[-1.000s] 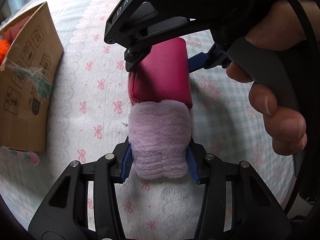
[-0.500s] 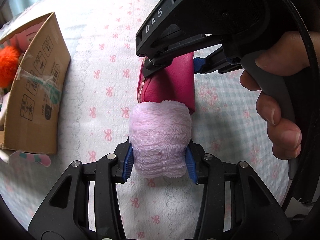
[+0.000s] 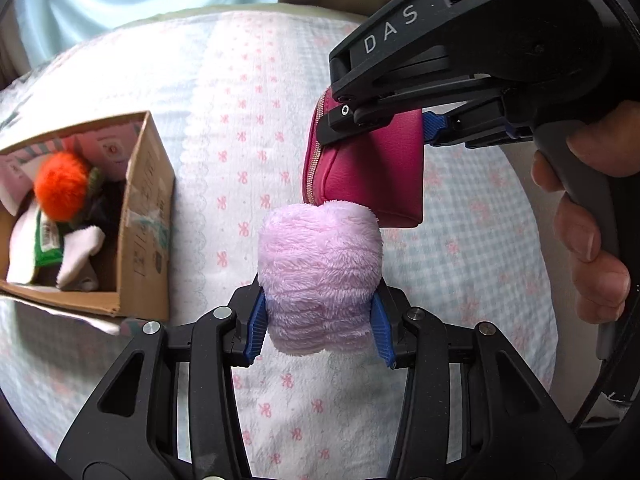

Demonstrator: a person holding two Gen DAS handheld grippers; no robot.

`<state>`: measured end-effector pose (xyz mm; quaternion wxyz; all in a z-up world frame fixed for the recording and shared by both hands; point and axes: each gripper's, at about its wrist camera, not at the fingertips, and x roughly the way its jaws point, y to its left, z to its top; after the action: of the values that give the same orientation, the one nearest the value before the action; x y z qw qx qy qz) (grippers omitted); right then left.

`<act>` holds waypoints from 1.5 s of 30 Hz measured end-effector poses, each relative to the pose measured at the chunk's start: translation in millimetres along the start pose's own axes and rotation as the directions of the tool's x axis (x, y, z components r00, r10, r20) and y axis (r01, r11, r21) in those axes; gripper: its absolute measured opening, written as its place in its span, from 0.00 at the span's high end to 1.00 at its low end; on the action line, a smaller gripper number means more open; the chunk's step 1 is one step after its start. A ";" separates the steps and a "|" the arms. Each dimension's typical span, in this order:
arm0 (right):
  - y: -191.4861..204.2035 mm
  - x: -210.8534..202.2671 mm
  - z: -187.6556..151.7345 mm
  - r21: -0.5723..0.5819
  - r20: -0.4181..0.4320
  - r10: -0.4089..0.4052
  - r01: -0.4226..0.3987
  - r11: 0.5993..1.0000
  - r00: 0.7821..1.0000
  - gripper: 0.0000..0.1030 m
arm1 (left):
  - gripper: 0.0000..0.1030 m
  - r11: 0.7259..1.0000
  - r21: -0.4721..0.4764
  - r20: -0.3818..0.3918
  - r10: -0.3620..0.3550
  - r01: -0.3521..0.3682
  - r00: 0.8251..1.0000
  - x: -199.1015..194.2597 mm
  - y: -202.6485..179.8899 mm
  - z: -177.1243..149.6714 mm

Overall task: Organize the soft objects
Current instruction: 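Carry the lilac wristband and pink pouch over the cardboard box with both tools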

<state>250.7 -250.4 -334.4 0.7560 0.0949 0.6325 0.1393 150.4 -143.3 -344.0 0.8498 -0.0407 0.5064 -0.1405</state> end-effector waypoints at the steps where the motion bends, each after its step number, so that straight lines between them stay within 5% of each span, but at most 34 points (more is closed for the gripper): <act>1: 6.7 -12.6 -0.6 -0.004 0.015 0.001 -0.001 1.000 1.000 0.67 | 0.61 1.000 0.007 0.009 -0.003 0.003 1.000 -10.9 0.8 4.2; 13: 110.0 -131.1 -3.3 -0.007 0.186 -0.004 0.005 1.000 0.982 0.67 | 0.61 0.999 0.050 0.102 -0.026 0.021 0.994 -138.3 47.4 49.6; 21: 193.2 -160.7 -4.3 -0.017 0.264 -0.002 0.006 1.000 0.965 0.67 | 0.61 0.998 0.058 0.155 -0.006 -0.003 0.988 -207.6 129.6 79.6; 32: 293.9 -114.6 1.5 -0.015 0.258 0.029 -0.026 1.000 0.966 0.67 | 0.61 0.994 0.059 0.111 0.083 -0.090 0.990 -232.7 256.0 95.5; 45: 309.9 5.2 21.8 0.000 0.062 -0.083 0.083 0.997 0.995 0.67 | 0.61 0.990 0.054 -0.111 0.133 -0.128 0.985 -139.0 340.4 99.0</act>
<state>245.0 44.4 -236.2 0.7806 0.0720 0.6119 0.1056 241.7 214.2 -250.0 0.8274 0.0205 0.5526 -0.0983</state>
